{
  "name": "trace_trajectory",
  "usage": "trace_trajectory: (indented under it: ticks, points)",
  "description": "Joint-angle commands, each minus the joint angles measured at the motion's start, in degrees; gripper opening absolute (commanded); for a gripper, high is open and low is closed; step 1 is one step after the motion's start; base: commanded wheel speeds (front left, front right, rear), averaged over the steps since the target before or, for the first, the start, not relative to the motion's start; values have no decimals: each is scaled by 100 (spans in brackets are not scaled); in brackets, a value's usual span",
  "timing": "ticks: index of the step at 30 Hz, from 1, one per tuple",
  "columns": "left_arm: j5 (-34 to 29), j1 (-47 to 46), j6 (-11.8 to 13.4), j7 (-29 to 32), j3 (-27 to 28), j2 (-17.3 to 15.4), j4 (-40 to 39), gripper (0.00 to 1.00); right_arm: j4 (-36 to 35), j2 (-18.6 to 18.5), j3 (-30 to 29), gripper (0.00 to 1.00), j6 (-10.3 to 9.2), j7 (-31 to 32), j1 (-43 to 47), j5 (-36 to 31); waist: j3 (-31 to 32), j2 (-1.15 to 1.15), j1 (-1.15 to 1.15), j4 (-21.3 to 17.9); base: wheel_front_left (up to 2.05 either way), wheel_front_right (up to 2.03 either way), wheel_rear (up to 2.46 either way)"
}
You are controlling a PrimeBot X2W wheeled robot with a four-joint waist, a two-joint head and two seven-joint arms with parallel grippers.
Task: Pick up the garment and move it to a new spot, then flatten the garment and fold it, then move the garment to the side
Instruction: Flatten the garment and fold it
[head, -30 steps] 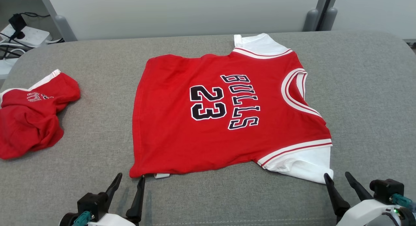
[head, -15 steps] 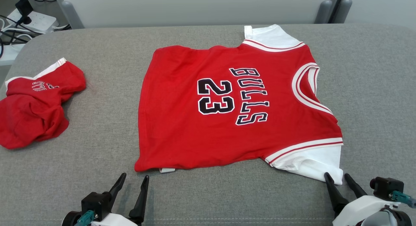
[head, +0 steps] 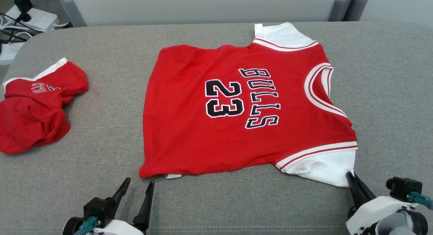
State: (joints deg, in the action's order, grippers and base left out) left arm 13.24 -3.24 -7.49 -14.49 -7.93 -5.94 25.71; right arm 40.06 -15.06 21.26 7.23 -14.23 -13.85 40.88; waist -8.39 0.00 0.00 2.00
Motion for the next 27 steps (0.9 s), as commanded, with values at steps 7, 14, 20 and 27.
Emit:
trace_trajectory:
  ticks: [7,14,20,27]
  points:
    - [63,-264,0,-51,156,-68,-111,100,-770,-328,-53,0,25,-77,109,-274,26,0,0,-87,0,0,0]
    - [88,-305,0,-51,121,-83,-83,100,-856,-457,38,0,25,-77,264,-379,45,0,0,-185,0,0,0]
    - [143,-343,0,-51,46,-70,-47,100,-751,-463,151,16,25,-77,277,-396,34,0,0,-251,0,0,0]
    - [195,-356,0,-51,5,-96,-20,100,-630,-414,219,27,25,-77,208,-386,1,0,0,-226,0,0,0]
